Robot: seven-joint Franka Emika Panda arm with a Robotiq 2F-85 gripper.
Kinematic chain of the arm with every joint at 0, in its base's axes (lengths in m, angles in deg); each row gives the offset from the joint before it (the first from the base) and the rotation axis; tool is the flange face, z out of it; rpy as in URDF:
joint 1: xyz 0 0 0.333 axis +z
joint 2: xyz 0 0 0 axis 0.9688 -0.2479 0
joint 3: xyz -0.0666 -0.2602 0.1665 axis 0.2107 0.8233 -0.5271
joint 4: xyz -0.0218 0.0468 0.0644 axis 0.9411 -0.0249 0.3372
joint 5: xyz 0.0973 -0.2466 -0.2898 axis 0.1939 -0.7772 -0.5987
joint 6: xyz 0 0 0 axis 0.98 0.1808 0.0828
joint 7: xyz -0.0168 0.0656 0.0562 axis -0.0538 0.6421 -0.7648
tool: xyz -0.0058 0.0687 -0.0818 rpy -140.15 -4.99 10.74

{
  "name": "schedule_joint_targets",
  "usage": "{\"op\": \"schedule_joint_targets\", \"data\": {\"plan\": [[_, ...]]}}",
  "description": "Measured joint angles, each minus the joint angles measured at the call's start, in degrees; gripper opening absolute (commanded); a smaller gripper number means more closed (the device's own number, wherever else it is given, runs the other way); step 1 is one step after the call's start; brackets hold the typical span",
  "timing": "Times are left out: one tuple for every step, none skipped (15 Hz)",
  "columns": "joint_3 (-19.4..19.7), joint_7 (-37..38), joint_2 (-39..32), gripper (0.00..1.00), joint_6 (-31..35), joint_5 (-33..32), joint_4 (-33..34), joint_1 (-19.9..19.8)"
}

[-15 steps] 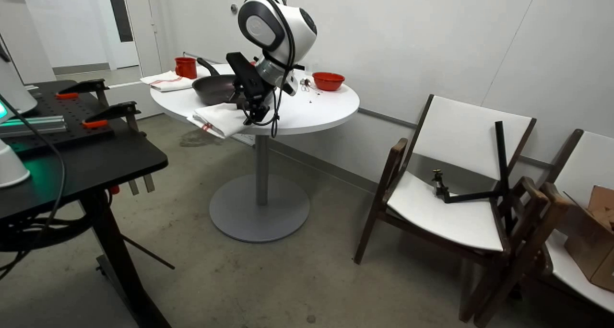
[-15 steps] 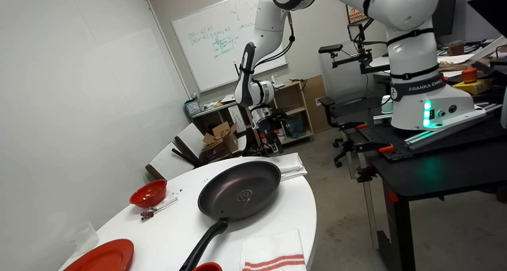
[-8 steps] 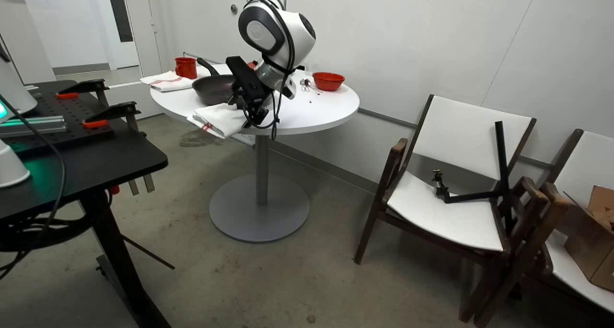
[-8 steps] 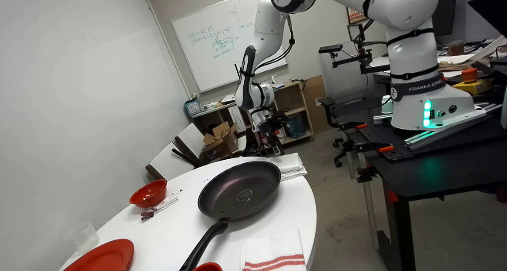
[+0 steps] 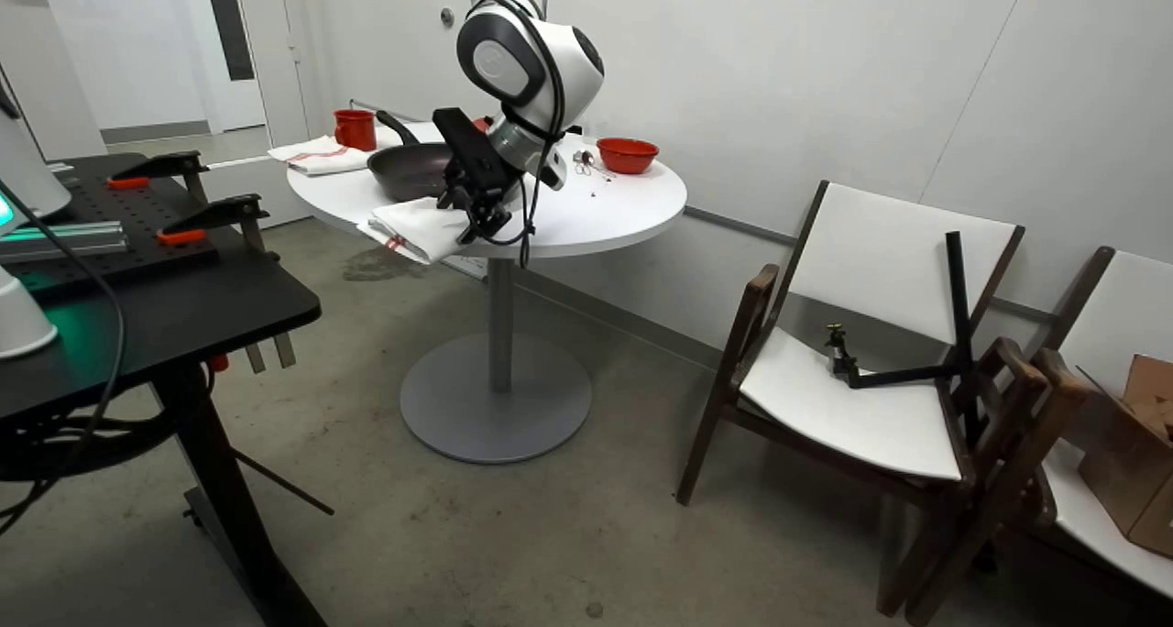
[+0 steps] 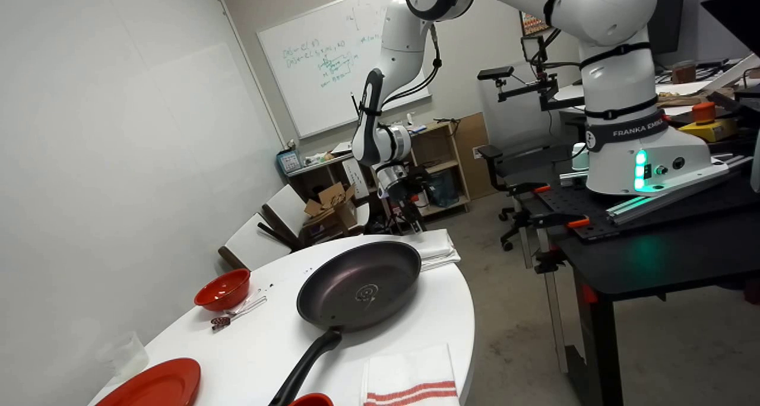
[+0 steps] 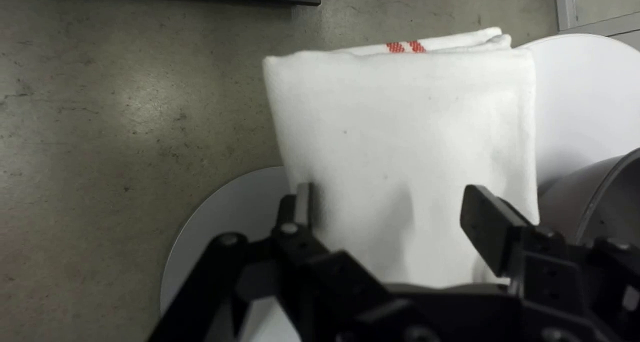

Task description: Use the right white towel to wipe the pan

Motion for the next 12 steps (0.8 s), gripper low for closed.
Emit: {"op": "schedule_joint_targets", "data": {"plan": [[0.0,0.0,0.0,0.37,0.0,0.0,0.0,0.0],[0.0,0.0,0.0,0.29,0.0,0.0,0.1,-0.1],[0.0,0.0,0.0,0.22,0.0,-0.1,0.1,-0.1],[0.0,0.0,0.0,0.13,0.0,-0.1,0.1,-0.1],[0.0,0.0,0.0,0.07,0.0,-0.1,0.1,-0.2],[0.0,0.0,0.0,0.02,0.0,-0.1,0.1,-0.2],[0.0,0.0,0.0,0.00,0.0,-0.1,0.1,-0.3],[0.0,0.0,0.0,0.00,0.0,-0.1,0.1,-0.3],[0.0,0.0,0.0,0.01,0.0,-0.1,0.1,-0.3],[-0.1,0.0,0.0,0.02,0.0,-0.1,0.1,-0.4],[-0.1,0.0,0.0,0.02,0.0,-0.1,0.1,-0.4],[-0.1,0.0,0.2,0.02,0.0,-0.1,0.1,-0.4]]}}
